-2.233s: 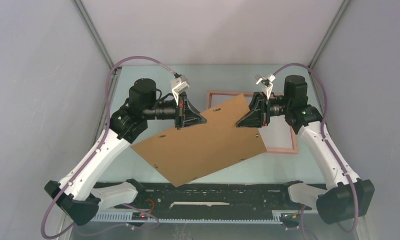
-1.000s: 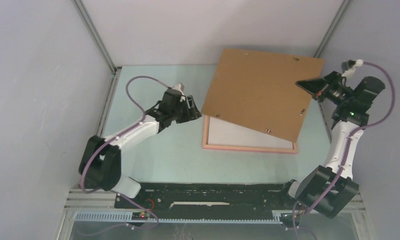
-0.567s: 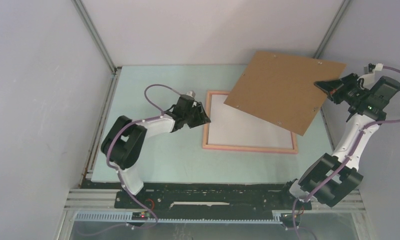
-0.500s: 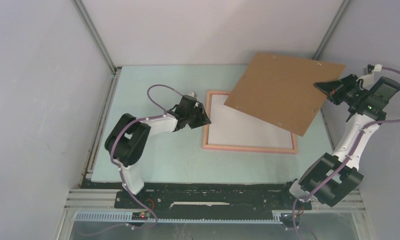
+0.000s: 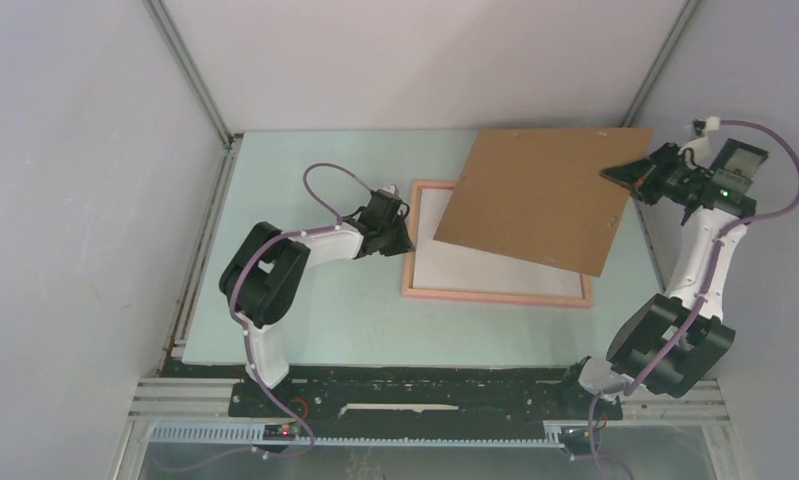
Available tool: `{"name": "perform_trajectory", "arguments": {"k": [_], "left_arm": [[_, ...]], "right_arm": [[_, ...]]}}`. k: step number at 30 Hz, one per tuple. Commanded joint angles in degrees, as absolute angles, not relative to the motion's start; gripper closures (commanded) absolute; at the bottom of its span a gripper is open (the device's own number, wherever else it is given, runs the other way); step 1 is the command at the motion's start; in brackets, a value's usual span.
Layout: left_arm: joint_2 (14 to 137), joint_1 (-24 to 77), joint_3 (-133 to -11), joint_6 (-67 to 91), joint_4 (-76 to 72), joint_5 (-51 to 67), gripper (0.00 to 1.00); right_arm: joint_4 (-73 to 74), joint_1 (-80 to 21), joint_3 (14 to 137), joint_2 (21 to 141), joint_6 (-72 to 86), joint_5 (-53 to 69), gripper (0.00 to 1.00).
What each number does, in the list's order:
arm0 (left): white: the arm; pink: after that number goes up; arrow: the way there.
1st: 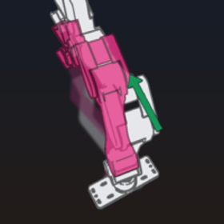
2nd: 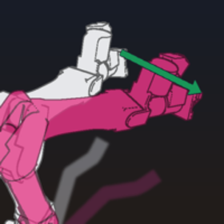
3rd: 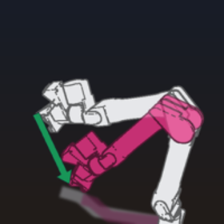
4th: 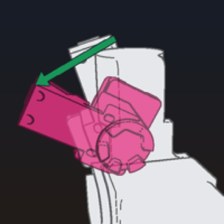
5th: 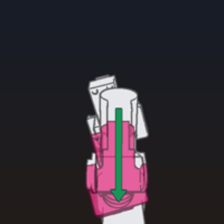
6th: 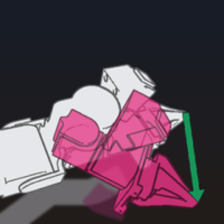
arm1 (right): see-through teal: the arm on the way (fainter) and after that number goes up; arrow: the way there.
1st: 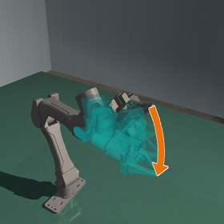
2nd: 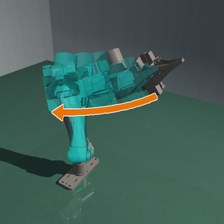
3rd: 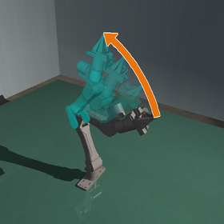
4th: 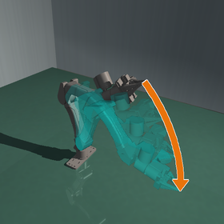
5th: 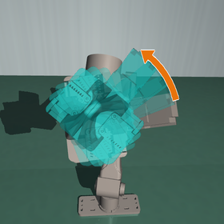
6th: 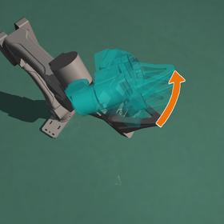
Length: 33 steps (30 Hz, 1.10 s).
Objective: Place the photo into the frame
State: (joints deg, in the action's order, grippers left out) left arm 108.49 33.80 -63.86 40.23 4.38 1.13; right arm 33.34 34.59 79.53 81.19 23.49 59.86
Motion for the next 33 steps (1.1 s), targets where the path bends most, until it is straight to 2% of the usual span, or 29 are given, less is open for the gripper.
{"name": "perform_trajectory", "arguments": {"k": [1, 12, 19, 23, 29, 33], "left_arm": [[104.57, 29.91, -60.56, 34.56, 10.95, -2.16, 0.89], [97.93, 25.59, -53.61, 32.08, 10.79, 3.23, 0.92], [94.14, 24.77, -55.51, 32.13, 13.28, 7.81, 0.72], [91.52, 21.48, -55.01, 32.59, 13.27, 14.46, 0.57], [91.00, 18.52, -54.64, 32.57, 12.72, 18.97, 0.53], [94.07, 18.52, -54.50, 35.19, 9.54, 21.62, 0.58]], "right_arm": [[39.74, 28.89, 81.61, 82.11, 18.22, 61.97, 1.00], [29.94, 19.29, 75.37, 87.40, 24.06, 63.61, 1.00], [23.14, 17.34, 74.46, 93.19, 27.39, 66.42, 1.00], [22.22, 16.79, 75.24, 95.86, 26.88, 67.76, 1.00], [25.27, 16.49, 76.61, 98.95, 23.82, 68.71, 1.00], [26.73, 16.04, 77.09, 100.09, 22.37, 69.98, 1.00]]}}
